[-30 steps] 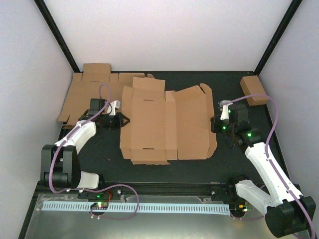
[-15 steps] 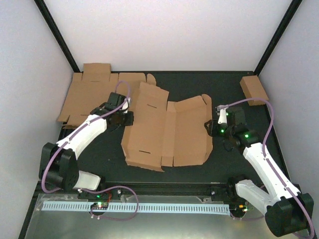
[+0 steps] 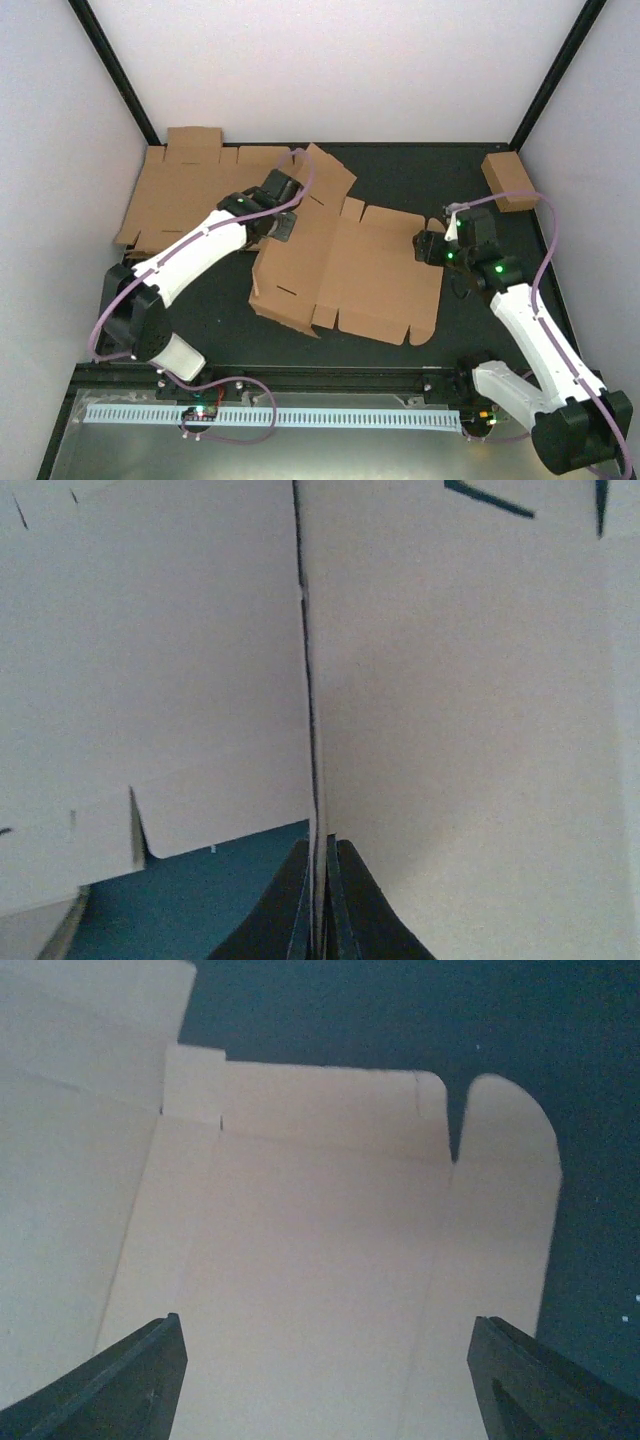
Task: Fold the paper box
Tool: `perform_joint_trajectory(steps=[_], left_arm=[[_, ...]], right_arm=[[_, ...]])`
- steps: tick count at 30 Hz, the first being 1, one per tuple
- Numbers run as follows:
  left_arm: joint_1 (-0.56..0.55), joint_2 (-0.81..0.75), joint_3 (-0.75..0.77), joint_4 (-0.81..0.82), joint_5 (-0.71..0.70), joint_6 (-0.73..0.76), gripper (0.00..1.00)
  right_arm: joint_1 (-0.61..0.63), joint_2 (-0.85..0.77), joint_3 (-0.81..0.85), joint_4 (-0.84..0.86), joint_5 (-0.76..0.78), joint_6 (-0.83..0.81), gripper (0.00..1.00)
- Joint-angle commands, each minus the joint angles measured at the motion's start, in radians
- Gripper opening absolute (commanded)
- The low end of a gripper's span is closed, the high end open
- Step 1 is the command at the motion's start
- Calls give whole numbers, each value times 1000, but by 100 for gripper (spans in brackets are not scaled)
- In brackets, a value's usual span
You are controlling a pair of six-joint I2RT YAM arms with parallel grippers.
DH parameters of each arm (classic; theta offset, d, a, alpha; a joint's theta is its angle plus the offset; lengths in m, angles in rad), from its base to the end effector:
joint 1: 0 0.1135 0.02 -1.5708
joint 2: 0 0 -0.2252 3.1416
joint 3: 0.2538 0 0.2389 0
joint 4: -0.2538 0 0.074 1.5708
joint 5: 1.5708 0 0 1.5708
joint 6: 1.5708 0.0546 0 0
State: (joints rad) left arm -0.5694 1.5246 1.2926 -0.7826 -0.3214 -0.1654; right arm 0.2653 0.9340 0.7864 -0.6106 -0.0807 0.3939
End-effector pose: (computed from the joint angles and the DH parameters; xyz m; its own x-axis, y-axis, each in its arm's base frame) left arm 0.2745 -0.1552 0.2368 -0.7666 0.3053 -0.5649 0.2482 0.9523 0.1777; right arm 0.2081 0.0611 0.2316 -0.7347 0.1968 -0.6492 -0.0388 0.9432 0.3299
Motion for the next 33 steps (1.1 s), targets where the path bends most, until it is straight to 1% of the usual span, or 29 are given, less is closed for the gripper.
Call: perform_joint_trajectory(steps=[1,5,7,11,13,15,19,22,25,27,33], left_arm=[[-67,53,82,-129,-181,95,2],[-108,25,80,-108,-198,151,2],[-111,-3,74,-88,-170,178,3],[-116,-46,72,-63,-163,228,3],[-119,-59,73,-56,-164,255,4],[-127,-67,72,-50,-171,274,4],[-153,-96,51,-17,-186,299,4],[-191,-130,7,31,-223,326,5],[-215,-154,-29,59,-249,333,5],[-220,-160,-48,68,-250,338,6],[-230,-129,-71,82,-300,347,7]], right_arm=[[5,71,66,23,-13,15,79],[5,183,66,115,-230,27,74],[5,256,73,160,-336,39,67],[5,382,79,255,-442,94,48],[5,419,58,318,-503,127,39],[5,444,25,383,-546,163,37],[3,520,7,429,-532,174,33],[-5,575,11,464,-515,192,25],[-9,625,21,492,-515,202,24],[-9,657,23,509,-524,202,21],[-10,727,22,521,-497,194,21]])
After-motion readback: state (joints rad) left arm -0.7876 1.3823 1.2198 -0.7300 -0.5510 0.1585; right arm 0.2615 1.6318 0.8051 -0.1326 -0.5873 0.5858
